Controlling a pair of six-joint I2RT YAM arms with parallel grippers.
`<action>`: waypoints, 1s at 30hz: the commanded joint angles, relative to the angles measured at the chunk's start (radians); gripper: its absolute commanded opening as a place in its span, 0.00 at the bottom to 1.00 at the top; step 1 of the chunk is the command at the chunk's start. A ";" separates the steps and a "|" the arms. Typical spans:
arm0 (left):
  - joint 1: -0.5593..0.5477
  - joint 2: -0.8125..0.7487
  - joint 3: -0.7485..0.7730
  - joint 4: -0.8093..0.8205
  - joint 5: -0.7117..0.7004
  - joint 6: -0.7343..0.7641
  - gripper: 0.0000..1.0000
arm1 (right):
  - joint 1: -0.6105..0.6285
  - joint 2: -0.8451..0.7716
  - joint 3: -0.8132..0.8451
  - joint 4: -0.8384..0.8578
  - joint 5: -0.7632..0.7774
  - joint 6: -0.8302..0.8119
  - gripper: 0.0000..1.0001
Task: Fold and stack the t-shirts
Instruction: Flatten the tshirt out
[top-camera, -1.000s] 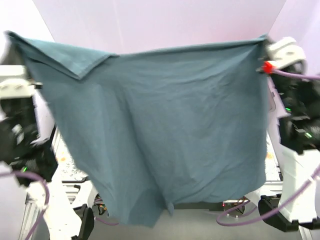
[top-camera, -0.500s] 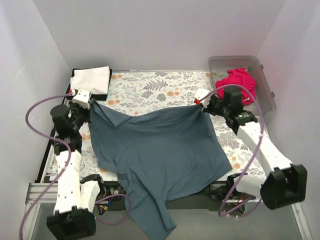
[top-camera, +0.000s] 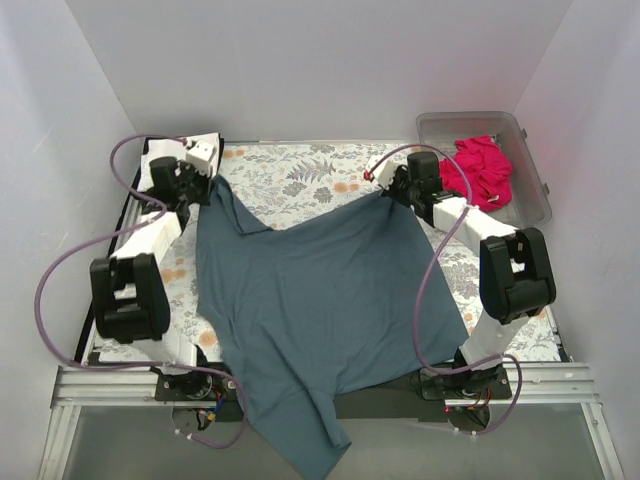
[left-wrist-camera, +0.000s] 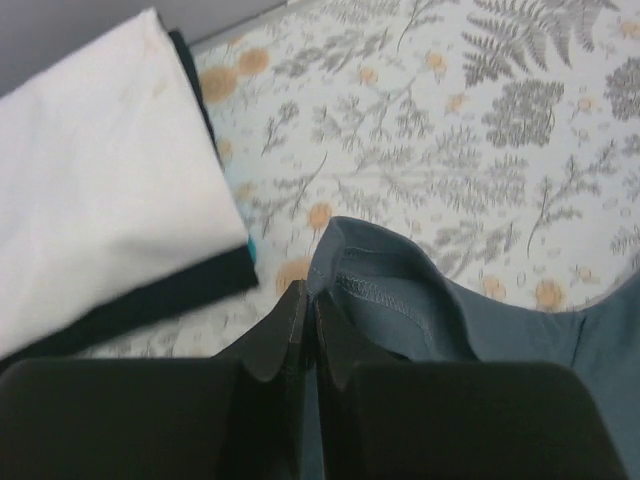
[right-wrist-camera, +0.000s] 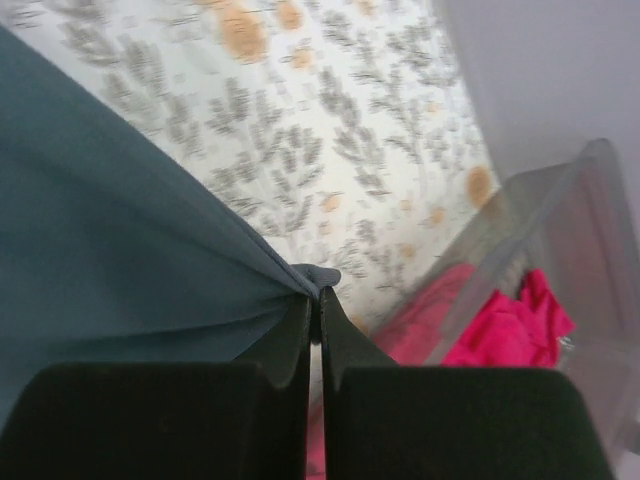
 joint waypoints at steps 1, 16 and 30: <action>-0.044 0.157 0.138 0.137 -0.069 -0.009 0.00 | -0.004 0.070 0.106 0.116 0.169 0.009 0.01; -0.058 0.262 0.600 -0.362 -0.061 -0.102 0.51 | 0.011 -0.076 0.269 -0.320 0.097 0.187 0.98; -0.092 -0.026 0.192 -0.783 0.070 0.036 0.39 | 0.019 -0.207 0.094 -0.803 -0.084 0.073 0.89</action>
